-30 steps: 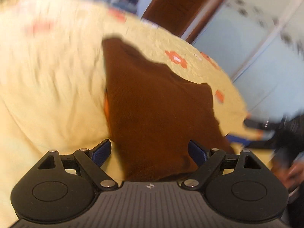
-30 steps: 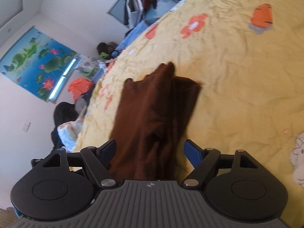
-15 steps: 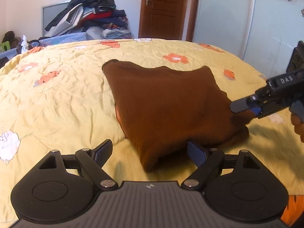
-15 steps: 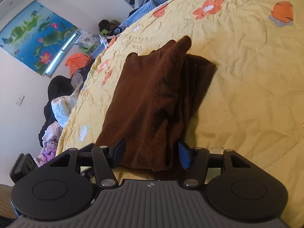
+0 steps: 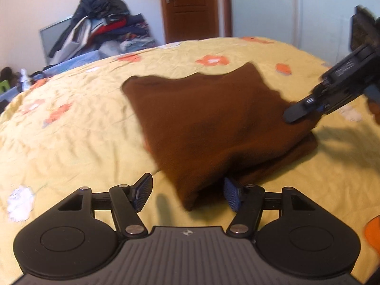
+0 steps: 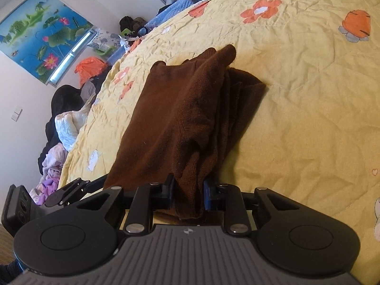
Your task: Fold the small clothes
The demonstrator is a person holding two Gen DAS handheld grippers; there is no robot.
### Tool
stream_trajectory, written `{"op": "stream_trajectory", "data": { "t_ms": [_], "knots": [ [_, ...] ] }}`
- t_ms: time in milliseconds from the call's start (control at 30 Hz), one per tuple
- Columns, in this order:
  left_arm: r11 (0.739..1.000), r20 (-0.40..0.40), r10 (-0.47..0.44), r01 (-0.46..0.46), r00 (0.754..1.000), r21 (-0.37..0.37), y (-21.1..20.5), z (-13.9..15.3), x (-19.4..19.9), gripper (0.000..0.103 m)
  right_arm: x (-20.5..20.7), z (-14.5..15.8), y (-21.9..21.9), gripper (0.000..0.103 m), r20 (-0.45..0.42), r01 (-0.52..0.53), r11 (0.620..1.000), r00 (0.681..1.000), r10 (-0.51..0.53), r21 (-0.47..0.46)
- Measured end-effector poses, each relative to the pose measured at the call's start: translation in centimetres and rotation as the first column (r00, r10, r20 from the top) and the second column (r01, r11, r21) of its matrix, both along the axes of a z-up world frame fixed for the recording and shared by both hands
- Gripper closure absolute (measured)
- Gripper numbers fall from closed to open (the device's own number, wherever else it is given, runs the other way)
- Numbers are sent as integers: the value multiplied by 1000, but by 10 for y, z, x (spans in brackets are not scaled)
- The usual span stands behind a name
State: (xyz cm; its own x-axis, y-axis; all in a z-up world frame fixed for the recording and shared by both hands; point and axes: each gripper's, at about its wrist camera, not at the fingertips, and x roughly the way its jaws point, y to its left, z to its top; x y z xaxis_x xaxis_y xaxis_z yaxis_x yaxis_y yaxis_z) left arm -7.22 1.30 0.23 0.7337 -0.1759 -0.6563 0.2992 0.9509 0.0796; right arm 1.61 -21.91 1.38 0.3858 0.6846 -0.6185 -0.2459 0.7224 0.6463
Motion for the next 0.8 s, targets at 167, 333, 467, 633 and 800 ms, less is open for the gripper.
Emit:
{"op": "stream_trajectory", "data": {
  "t_ms": [167, 333, 467, 633, 800],
  "knots": [
    [997, -9, 53, -54, 999, -56, 5, 0, 12, 66, 1, -4, 5, 73, -9, -25, 1000, 1000, 25, -17],
    [997, 32, 52, -50, 998, -61, 5, 8, 5, 94, -1, 8, 2, 88, 34, -38, 999, 999, 39, -32],
    [999, 9, 44, -44, 999, -28, 16, 1, 2, 95, -8, 7, 3, 90, 40, -63, 995, 997, 66, -79],
    [998, -25, -11, 9, 1000, -62, 18, 6, -12, 88, -4, -3, 2, 79, 1, -38, 999, 999, 38, -32],
    [955, -35, -99, 85, 995, -285, 50, 28, -27, 15, 4, 25, -31, 20, 96, 63, 994, 993, -72, 91]
  ]
}}
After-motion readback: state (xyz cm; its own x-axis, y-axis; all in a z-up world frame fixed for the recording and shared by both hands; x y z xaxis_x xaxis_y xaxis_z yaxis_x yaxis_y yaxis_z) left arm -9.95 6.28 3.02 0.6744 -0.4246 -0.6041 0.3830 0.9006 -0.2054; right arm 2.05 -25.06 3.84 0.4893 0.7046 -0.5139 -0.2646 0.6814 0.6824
